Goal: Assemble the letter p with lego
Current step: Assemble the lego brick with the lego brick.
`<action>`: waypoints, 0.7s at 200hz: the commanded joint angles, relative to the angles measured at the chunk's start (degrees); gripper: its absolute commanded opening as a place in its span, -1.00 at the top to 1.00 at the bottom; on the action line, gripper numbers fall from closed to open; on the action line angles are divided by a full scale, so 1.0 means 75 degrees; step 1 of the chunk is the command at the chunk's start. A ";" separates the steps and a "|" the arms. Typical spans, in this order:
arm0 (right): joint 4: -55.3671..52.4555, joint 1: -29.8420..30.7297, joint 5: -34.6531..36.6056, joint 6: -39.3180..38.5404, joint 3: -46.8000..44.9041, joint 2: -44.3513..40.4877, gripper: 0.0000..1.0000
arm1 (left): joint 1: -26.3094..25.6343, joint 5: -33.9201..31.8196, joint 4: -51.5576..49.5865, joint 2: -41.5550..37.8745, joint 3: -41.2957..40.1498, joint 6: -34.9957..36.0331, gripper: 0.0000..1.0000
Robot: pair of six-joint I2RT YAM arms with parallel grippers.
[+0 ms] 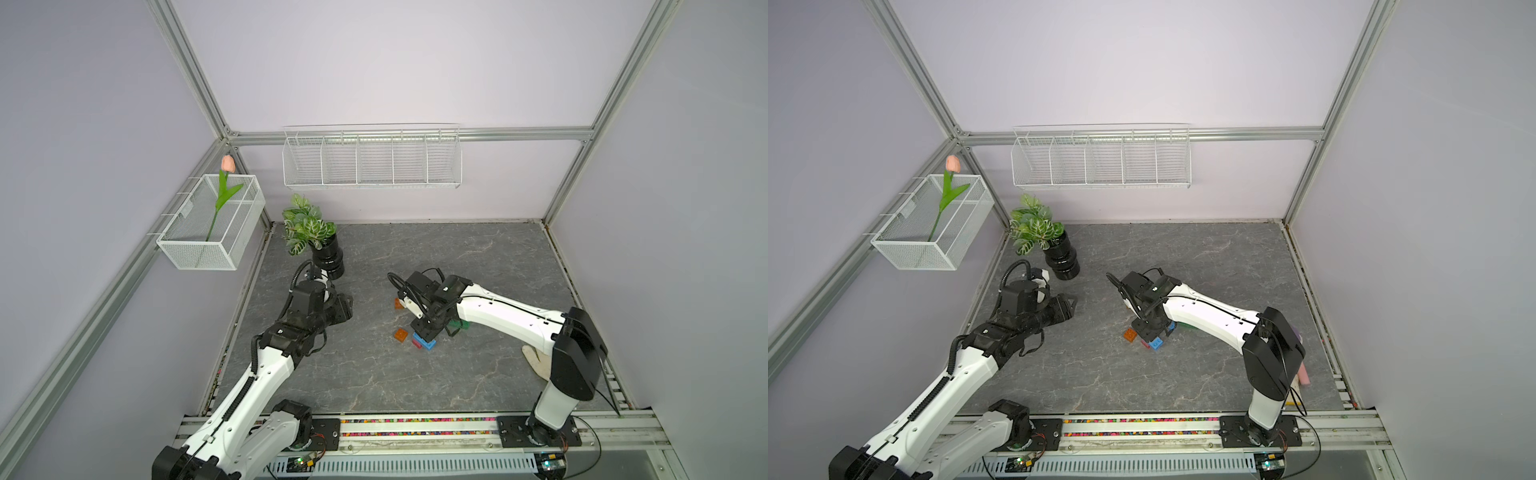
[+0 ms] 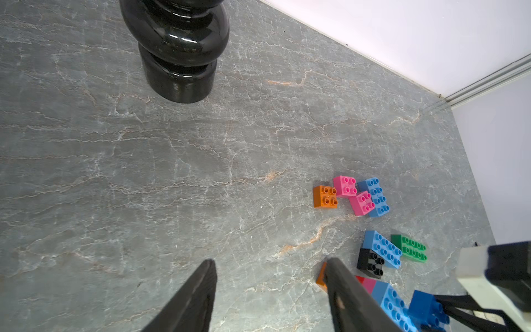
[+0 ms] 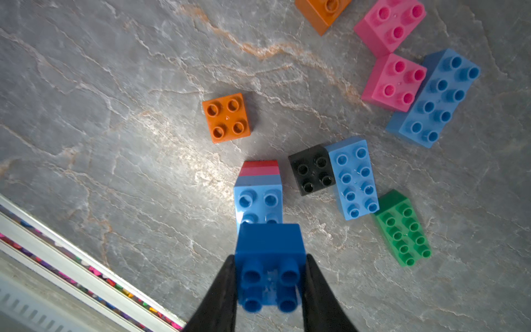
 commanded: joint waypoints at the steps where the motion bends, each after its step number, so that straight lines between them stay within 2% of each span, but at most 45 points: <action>1: 0.0140 0.0099 -0.0141 0.0136 -0.0008 0.0155 0.36 | 0.0031 -0.0076 -0.0020 -0.0068 -0.0050 0.0084 -0.27; 140: 0.0292 0.0111 -0.0223 0.0101 -0.0016 0.0537 0.36 | 0.0031 -0.0123 0.0037 0.0006 -0.0066 0.0096 -0.27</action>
